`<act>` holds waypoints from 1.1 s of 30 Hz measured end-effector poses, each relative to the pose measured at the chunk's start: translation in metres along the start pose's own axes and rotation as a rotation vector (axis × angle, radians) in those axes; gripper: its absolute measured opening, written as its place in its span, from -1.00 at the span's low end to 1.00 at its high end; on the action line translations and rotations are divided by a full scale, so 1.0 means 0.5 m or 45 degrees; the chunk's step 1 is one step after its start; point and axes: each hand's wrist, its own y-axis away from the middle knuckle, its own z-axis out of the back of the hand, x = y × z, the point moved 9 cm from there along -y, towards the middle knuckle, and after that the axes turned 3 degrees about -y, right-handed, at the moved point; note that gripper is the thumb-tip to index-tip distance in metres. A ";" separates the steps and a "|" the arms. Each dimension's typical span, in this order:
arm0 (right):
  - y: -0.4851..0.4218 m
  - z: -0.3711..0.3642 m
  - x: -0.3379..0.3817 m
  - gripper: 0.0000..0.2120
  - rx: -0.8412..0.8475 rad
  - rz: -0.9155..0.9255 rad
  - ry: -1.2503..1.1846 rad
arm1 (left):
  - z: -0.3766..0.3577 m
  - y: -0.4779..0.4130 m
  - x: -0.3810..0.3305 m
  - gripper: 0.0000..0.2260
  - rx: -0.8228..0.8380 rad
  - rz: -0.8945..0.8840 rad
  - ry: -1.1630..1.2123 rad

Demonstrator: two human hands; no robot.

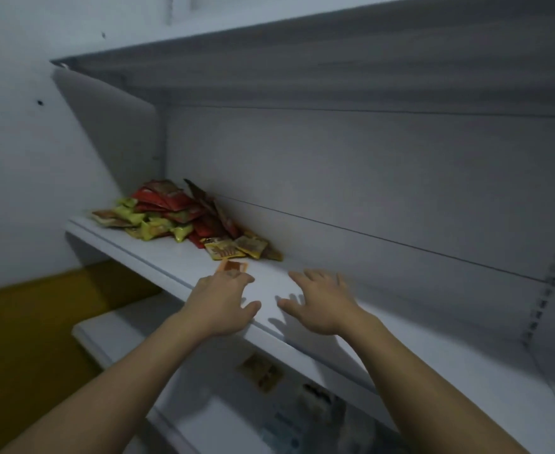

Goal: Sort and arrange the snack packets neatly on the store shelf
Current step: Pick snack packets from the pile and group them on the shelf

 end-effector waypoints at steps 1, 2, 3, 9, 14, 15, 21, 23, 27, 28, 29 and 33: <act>-0.025 -0.008 0.020 -0.33 0.006 0.022 -0.008 | 0.000 -0.002 0.031 -0.48 0.008 0.033 -0.014; -0.050 -0.014 0.036 -0.33 0.010 0.036 -0.015 | 0.000 -0.005 0.059 -0.48 0.012 0.060 -0.028; -0.076 -0.021 0.048 -0.32 0.016 0.045 -0.026 | 0.001 -0.009 0.084 -0.49 0.014 0.083 -0.041; -0.264 -0.069 0.074 -0.34 0.063 0.021 -0.175 | -0.019 -0.086 0.204 -0.48 0.031 0.196 -0.062; -0.414 -0.105 0.063 -0.47 -0.046 -0.056 -0.267 | -0.074 -0.196 0.270 -0.45 0.042 0.288 -0.075; -0.442 -0.110 0.057 -0.50 -0.080 -0.085 -0.265 | -0.084 -0.221 0.283 -0.44 0.037 0.293 -0.071; -0.596 -0.143 0.001 -0.46 -0.190 -0.455 -0.331 | -0.131 -0.377 0.371 -0.39 -0.044 0.454 -0.032; -0.620 -0.151 -0.001 -0.43 -0.230 -0.498 -0.290 | -0.149 -0.412 0.405 -0.31 -0.053 0.565 -0.029; -0.627 -0.183 0.019 -0.39 -0.314 -0.441 -0.217 | -0.200 -0.452 0.447 -0.24 0.035 0.597 0.039; -0.626 -0.187 0.021 -0.40 -0.330 -0.440 -0.209 | -0.205 -0.456 0.458 -0.26 0.006 0.597 0.075; -0.629 -0.190 0.022 -0.39 -0.331 -0.446 -0.206 | -0.207 -0.459 0.470 -0.28 -0.037 0.598 0.107; -0.630 -0.209 0.021 -0.36 -0.274 -0.485 -0.229 | -0.224 -0.464 0.485 -0.29 -0.096 0.520 0.122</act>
